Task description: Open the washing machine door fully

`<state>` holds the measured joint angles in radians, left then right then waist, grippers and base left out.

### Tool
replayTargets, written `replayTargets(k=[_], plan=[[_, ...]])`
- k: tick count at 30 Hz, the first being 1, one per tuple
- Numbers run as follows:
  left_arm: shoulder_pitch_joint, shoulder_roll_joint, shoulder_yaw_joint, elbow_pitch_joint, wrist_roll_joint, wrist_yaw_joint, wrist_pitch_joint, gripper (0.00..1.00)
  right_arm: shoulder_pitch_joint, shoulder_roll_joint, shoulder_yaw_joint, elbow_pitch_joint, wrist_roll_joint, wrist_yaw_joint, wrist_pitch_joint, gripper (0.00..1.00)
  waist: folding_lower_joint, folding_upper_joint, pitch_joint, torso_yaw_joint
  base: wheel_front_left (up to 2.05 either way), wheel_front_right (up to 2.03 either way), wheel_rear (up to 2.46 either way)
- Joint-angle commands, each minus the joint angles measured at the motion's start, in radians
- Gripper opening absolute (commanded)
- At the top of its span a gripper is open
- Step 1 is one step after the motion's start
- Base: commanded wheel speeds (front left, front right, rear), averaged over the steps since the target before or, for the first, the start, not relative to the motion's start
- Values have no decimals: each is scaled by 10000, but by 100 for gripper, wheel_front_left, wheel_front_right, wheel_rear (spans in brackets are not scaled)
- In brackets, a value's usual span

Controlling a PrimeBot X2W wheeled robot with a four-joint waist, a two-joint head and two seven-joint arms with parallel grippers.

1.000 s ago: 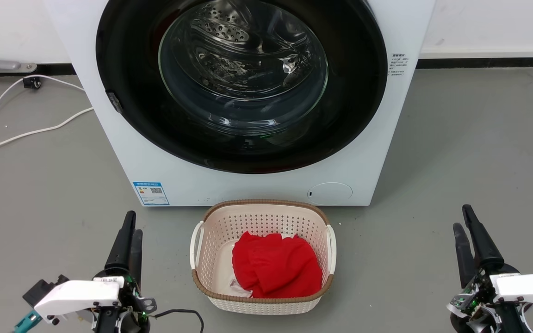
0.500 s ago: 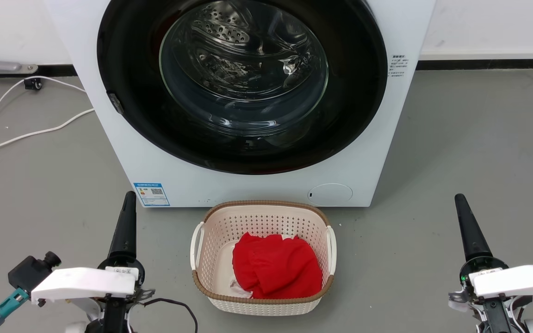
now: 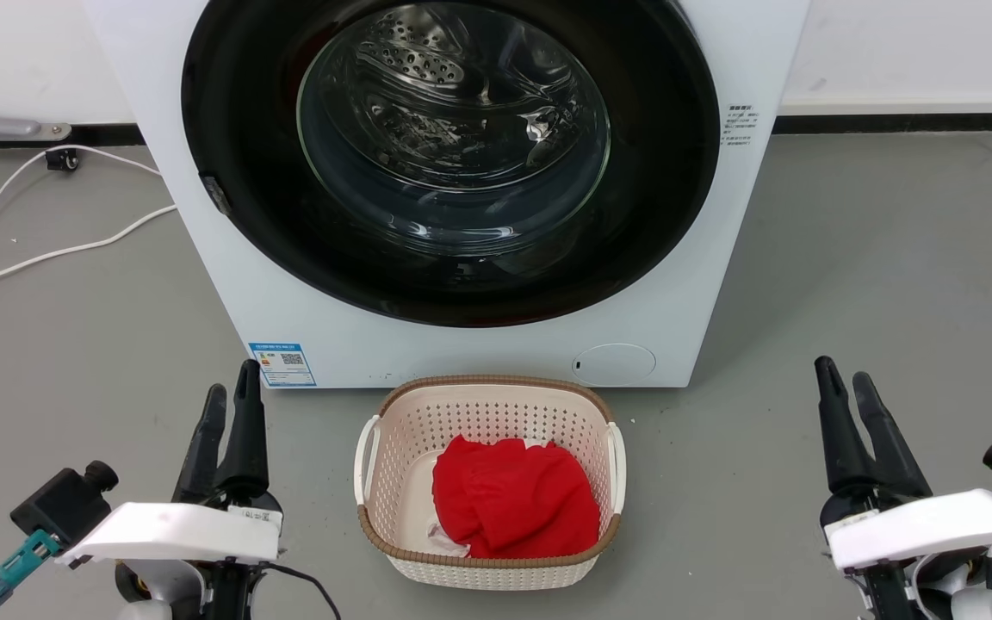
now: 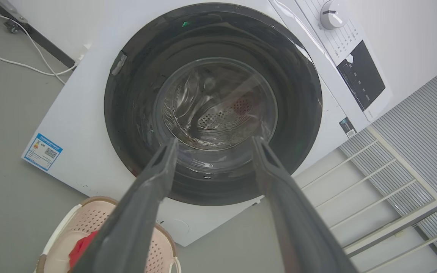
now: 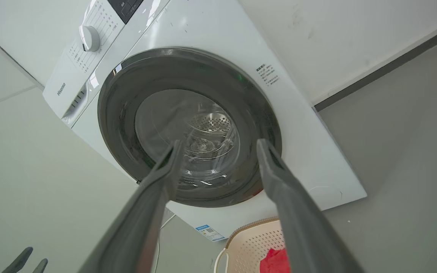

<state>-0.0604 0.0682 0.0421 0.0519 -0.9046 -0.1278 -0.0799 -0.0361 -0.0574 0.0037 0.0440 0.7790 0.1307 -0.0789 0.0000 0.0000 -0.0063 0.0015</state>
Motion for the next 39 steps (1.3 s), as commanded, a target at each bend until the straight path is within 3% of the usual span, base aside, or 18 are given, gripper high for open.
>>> replayTargets(k=[1, 11, 39], plan=[[-20, 60, 67, -226, 618, -22, -128, 100, 18, 3, 62, -208, -654, 0, -121, 100, 0, 0, -3, 2, 0, 0, 0], [52, 48, -29, -162, 2208, -25, -422, 100, 191, 17, 127, -93, -2422, 0, -412, 100, 0, 0, -7, -10, 0, 0, 0], [97, 97, -108, -199, 5464, -4, -1096, 100, 329, 50, 235, -33, -5515, -1, -910, 100, 0, 0, 54, -61, 0, 0, 0]])
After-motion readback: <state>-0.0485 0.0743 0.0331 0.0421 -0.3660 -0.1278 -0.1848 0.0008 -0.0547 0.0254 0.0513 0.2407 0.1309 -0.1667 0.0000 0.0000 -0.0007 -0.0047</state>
